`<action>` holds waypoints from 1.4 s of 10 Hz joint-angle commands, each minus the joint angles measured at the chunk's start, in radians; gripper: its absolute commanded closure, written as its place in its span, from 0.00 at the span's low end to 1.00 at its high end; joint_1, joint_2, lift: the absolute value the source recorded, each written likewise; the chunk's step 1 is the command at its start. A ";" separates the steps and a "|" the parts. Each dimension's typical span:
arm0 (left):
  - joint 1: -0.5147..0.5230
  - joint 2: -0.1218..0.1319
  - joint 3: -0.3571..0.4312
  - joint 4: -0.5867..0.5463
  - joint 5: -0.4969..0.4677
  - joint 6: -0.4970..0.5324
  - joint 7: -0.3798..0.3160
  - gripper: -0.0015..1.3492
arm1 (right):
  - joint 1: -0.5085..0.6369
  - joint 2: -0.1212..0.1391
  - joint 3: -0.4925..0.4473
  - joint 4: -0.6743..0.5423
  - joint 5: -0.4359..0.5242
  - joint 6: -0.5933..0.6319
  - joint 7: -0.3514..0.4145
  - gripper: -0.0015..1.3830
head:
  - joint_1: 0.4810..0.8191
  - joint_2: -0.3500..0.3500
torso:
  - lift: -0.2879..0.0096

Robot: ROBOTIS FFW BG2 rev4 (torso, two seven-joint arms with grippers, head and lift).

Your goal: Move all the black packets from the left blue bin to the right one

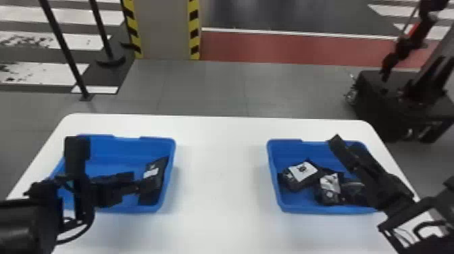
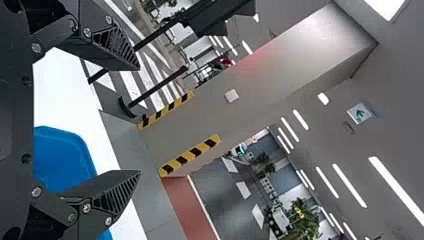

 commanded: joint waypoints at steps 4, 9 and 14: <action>-0.045 -0.012 -0.010 0.018 -0.023 0.112 0.024 0.14 | -0.019 0.007 0.000 -0.151 -0.077 0.132 -0.001 0.22 | 0.63 0.46 | 0.60; -0.204 0.005 -0.067 0.303 -0.023 0.058 0.032 0.16 | -0.028 0.011 0.000 -0.148 -0.092 0.144 -0.001 0.22 | 0.63 0.48 | 0.60; -0.219 0.037 -0.146 0.362 0.062 -0.106 -0.016 0.88 | -0.004 0.014 0.000 -0.156 -0.100 0.156 -0.001 0.22 | 0.63 0.43 | 0.60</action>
